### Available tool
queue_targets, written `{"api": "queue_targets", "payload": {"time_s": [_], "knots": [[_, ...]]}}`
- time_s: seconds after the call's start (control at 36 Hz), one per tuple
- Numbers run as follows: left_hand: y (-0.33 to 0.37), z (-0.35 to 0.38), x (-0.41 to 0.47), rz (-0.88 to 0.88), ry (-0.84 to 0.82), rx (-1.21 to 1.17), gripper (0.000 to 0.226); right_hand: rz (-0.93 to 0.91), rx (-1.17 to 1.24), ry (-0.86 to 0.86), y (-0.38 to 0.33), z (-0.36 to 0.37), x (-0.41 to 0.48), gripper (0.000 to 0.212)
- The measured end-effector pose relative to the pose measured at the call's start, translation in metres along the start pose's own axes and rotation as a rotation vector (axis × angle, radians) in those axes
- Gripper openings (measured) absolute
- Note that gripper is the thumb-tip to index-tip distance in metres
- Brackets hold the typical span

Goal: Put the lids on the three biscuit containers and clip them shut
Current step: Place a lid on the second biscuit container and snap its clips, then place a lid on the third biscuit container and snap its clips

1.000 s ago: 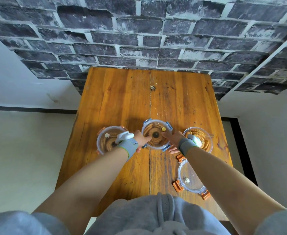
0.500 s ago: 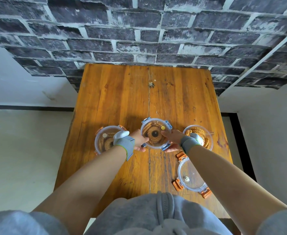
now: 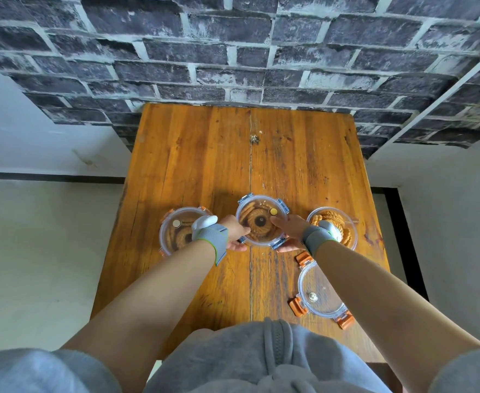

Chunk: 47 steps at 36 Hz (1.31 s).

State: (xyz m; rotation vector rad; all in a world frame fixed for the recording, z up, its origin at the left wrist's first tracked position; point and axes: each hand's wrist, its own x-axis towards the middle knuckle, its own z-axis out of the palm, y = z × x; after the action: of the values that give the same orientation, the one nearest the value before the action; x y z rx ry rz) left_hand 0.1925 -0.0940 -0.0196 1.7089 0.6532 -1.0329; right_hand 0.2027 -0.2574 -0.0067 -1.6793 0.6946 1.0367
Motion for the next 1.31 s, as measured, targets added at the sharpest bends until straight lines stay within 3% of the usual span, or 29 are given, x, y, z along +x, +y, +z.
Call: {"api": "queue_targets", "payload": {"time_s": [0.25,0.31,0.56,0.61,0.69,0.94,1.0,1.08,1.14,1.25,1.31], "knots": [[0.0,-0.001,-0.009,0.022,0.02,-0.011,0.037,-0.027,0.019,0.073,0.002,0.004,-0.008,0.048],[-0.004,0.002,-0.019,0.033,0.07,-0.004,0.026,-0.041,0.005,0.12,0.007,0.007,-0.014,0.046],[-0.027,0.033,-0.047,0.084,0.28,0.031,0.035,-0.046,-0.26,0.11,0.053,-0.01,-0.034,0.062],[-0.034,0.045,-0.052,0.079,0.257,0.084,0.029,-0.033,-0.323,0.103,0.067,-0.017,-0.042,0.059],[-0.043,0.056,-0.055,0.051,0.201,0.121,0.019,0.0,-0.392,0.19,0.091,-0.029,-0.047,0.034],[-0.052,0.112,-0.053,0.058,0.044,0.111,0.017,0.138,-0.341,0.49,0.165,-0.081,-0.06,0.041],[-0.052,0.121,-0.049,0.094,0.018,0.102,0.012,0.142,-0.328,0.473,0.174,-0.085,-0.058,0.046],[-0.051,0.142,-0.044,0.133,-0.006,0.095,0.044,0.111,-0.246,0.441,0.184,-0.091,-0.059,0.037],[-0.051,0.153,-0.043,0.144,-0.019,0.063,0.05,0.08,-0.184,0.398,0.183,-0.088,-0.061,0.029],[-0.046,0.162,-0.043,0.111,-0.022,-0.109,0.047,0.071,-0.065,0.288,0.185,-0.083,-0.056,0.023],[-0.043,0.164,-0.045,0.042,-0.021,-0.192,0.033,0.072,-0.07,0.282,0.187,-0.085,-0.055,0.019]]}}
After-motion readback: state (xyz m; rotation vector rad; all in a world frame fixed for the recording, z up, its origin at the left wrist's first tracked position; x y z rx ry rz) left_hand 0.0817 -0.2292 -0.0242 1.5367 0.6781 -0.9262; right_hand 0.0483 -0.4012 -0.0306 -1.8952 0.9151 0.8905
